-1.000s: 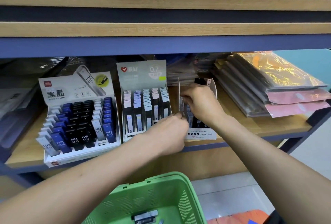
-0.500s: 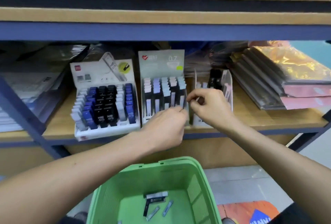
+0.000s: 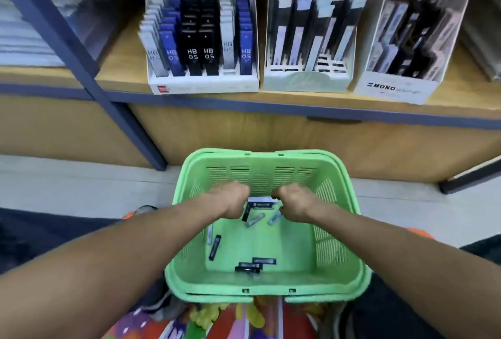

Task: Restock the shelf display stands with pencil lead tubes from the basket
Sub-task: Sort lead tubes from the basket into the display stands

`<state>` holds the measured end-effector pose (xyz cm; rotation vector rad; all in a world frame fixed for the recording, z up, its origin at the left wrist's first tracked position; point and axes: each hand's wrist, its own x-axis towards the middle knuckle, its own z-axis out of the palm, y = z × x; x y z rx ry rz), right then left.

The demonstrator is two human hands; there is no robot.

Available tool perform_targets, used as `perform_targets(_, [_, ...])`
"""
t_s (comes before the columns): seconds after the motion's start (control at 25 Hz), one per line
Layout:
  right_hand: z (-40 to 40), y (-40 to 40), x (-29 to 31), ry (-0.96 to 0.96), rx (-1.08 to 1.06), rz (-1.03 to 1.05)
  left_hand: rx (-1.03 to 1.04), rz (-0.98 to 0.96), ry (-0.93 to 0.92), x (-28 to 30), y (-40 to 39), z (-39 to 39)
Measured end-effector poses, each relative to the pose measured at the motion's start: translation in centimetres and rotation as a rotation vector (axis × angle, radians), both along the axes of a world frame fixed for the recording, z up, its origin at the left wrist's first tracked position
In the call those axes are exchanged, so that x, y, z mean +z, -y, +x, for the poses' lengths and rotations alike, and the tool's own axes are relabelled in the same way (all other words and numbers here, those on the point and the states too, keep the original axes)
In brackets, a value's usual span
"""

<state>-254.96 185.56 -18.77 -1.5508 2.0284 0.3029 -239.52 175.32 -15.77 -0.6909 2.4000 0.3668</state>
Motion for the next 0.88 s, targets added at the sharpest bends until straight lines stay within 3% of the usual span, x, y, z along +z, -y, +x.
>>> perform_targets(0.2, [0.4,0.2,-7.1,-0.037,-0.063,0.039,0.240,0.044,0.066,-8.1,-0.9,1.1])
perform_targets(0.36, [1.0,1.3,-10.9,-0.049,0.016,-0.067,0.357,0.086,0.030,-12.8,-1.4,0.3])
perform_targets(0.48, [1.8,1.6,-12.7,-0.110,0.075,-0.077,0.367,0.076,-0.022,-14.9,-1.8,-0.7])
perform_targets(0.68, [2.2,1.8,-14.2,-0.053,-0.015,-0.093,0.468,0.016,-0.052,-17.4,-3.0,-2.9])
perform_targets(0.88, [1.6,2.4,-14.6,0.031,-0.036,-0.038,0.572,0.123,-0.127,-17.9,-3.2,-2.8])
